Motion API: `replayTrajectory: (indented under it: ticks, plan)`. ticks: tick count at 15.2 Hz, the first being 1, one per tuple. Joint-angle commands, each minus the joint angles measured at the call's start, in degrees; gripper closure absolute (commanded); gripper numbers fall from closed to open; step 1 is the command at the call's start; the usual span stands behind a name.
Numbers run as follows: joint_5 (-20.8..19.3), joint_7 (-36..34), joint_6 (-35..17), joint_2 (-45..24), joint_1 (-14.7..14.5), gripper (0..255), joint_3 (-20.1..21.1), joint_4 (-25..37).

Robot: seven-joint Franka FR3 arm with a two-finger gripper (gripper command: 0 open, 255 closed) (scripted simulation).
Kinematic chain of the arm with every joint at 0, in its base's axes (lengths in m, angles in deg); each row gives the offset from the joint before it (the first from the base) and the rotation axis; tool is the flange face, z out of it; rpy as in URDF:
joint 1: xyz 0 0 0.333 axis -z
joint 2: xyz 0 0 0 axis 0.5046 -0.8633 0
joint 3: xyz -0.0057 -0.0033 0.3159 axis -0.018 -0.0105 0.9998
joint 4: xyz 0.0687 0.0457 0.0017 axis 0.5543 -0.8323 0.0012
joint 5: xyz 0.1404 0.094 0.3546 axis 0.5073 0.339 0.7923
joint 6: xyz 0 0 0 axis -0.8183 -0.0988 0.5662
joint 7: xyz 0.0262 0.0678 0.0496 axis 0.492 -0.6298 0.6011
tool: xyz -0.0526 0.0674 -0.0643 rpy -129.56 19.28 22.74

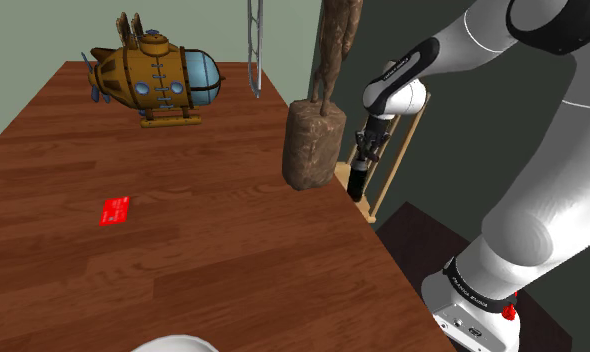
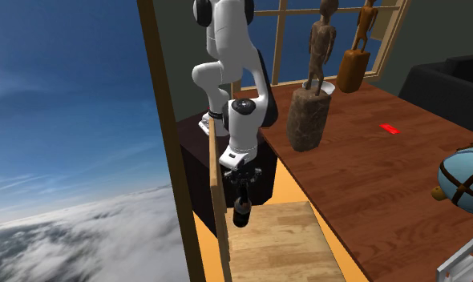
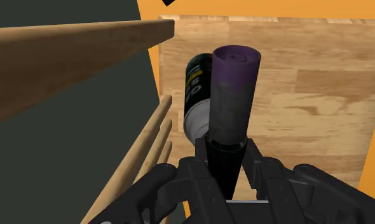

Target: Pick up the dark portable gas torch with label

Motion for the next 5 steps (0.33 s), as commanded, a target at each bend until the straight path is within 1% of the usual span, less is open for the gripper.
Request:
replayTrajectory:
  ticks: [1, 3, 5]
  plan:
    - [-0.42, -0.40, -1.67, 2.35, 0.97, 255, -1.46, 0.10]
    - [-0.96, -0.78, -0.28, 3.60, 1.02, 255, -1.48, 0.28]
    - [-1.02, -0.82, -0.17, 3.69, 1.07, 255, -1.43, 0.30]
